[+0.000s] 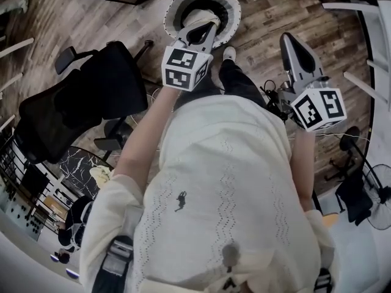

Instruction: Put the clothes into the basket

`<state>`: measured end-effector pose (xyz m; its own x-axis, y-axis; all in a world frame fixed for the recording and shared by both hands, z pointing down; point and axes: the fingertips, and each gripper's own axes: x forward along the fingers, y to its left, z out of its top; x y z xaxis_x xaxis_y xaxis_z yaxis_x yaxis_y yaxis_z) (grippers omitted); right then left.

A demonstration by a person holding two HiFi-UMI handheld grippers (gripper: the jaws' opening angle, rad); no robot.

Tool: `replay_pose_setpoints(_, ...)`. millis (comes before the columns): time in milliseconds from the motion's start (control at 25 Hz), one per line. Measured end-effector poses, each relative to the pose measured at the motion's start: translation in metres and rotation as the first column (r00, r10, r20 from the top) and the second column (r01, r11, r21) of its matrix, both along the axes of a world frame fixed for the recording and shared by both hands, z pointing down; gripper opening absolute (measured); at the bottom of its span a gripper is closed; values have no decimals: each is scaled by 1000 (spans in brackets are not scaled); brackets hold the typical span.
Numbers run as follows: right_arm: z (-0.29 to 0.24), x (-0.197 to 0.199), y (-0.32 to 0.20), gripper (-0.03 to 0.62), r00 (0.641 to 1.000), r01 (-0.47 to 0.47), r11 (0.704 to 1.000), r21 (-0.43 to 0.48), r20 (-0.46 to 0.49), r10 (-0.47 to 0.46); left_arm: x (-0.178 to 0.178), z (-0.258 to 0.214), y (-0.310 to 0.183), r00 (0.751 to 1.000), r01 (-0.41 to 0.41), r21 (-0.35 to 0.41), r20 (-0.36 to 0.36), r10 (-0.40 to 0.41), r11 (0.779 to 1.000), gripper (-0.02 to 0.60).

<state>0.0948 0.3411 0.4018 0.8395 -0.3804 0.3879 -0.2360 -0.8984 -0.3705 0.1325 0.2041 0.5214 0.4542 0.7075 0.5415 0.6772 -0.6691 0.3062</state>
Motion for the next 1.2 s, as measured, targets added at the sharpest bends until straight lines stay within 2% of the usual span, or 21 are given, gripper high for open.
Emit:
replay_pose_setpoints(320, -18, -1, -11, 8, 998, 44, 999, 23, -49, -43, -5, -58, -5, 993, 43, -75, -109, -51, 996, 21)
replay_pose_setpoints(520, -37, 1, -13, 8, 991, 86, 996, 29, -100, -83, -8, -100, -6, 977, 84, -109, -185, -103, 991, 20)
replay_pose_setpoints(760, -74, 6, -18, 8, 971, 158, 987, 35, -189, -149, -11, -148, -14, 942, 137, -116, -292, -166, 984, 20)
replay_pose_setpoints(920, -108, 0, -20, 8, 952, 193, 978, 73, -254, -169, -23, -183, -23, 915, 183, -154, -334, -226, 971, 21)
replay_pose_setpoints(1200, -144, -12, -8, 8, 926, 235, 970, 53, -317, -207, -42, -232, -36, 860, 253, -205, -399, -317, 946, 20)
